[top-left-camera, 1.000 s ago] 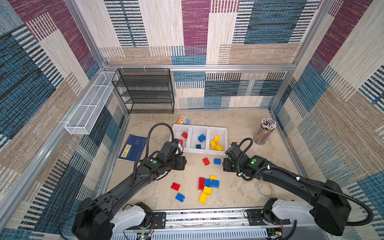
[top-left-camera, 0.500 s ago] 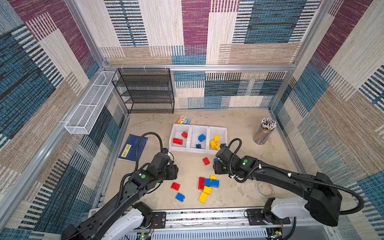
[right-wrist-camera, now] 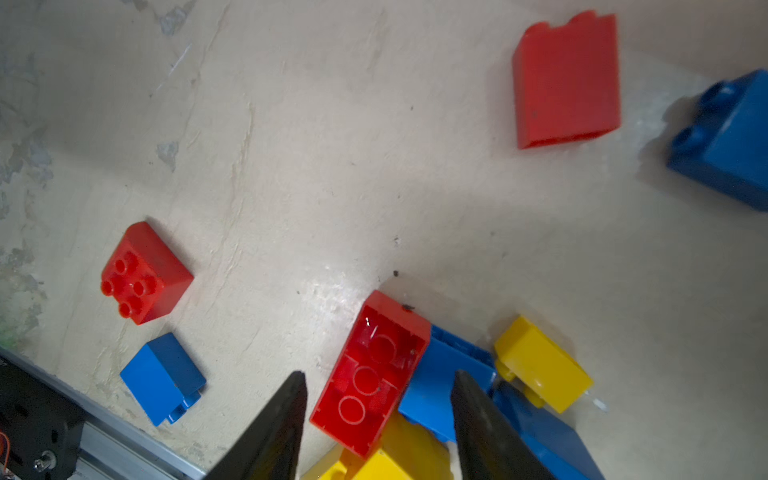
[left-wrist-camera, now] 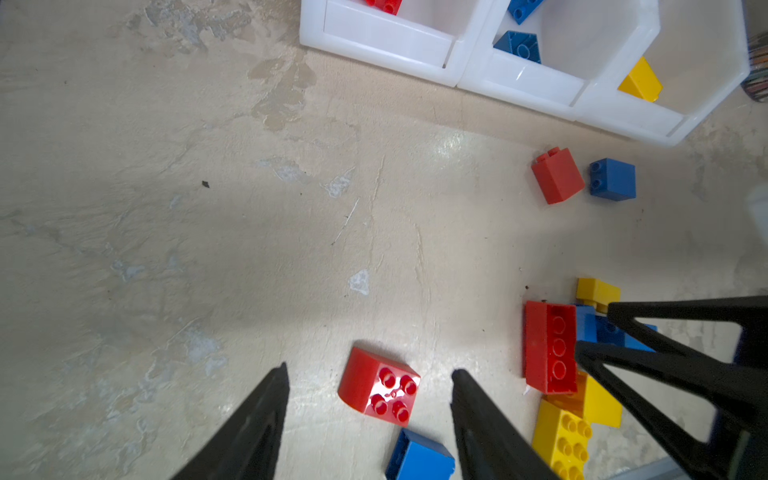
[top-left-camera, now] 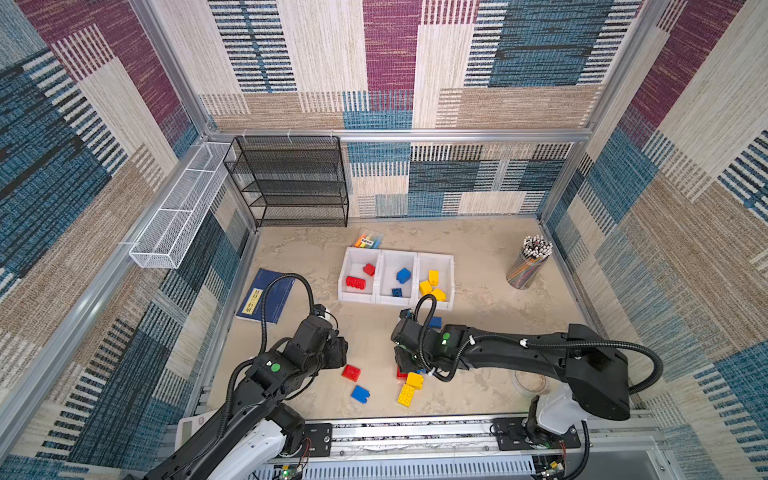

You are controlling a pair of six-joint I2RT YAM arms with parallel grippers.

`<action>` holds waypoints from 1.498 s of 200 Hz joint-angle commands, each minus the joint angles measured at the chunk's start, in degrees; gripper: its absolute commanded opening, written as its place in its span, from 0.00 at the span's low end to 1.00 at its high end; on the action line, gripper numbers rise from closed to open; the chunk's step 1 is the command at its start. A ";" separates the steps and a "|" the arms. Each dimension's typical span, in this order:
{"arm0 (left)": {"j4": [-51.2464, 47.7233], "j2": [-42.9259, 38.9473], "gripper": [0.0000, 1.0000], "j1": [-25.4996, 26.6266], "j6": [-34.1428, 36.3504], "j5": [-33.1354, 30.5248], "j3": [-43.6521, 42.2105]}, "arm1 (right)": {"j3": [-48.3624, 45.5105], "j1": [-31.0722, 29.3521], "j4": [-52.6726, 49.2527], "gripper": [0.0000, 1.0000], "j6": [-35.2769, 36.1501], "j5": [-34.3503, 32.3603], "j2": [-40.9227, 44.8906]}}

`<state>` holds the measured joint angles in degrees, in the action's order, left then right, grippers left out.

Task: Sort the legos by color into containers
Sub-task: 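Lower the right gripper onto a tall red brick and grasp it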

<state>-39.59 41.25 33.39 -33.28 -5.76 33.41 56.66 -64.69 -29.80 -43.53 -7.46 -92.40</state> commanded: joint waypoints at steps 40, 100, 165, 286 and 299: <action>-0.23 -0.36 0.66 -0.08 -1.70 0.04 -0.71 | 1.41 -1.57 0.97 0.54 -2.52 1.53 -2.77; 0.39 -0.50 0.66 -0.08 -1.79 0.57 -1.50 | 2.74 -2.02 1.01 0.53 -2.14 1.85 -4.43; 0.53 -0.67 0.66 -0.11 -1.88 0.83 -1.61 | 5.37 -2.61 -2.09 0.51 -2.00 0.04 -6.43; 0.81 -1.18 0.66 -0.08 -1.87 1.28 -1.68 | 9.34 -3.18 -3.33 0.34 -0.34 -0.31 -12.45; 0.75 -1.19 0.66 -0.13 -1.88 1.49 -1.68 | 9.75 -3.19 -3.42 0.31 -0.15 -0.67 -12.75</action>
<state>-39.33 40.12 33.39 -34.50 -4.38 31.75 65.76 -67.81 -33.23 -43.86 -7.53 -104.36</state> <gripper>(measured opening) 0.658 0.344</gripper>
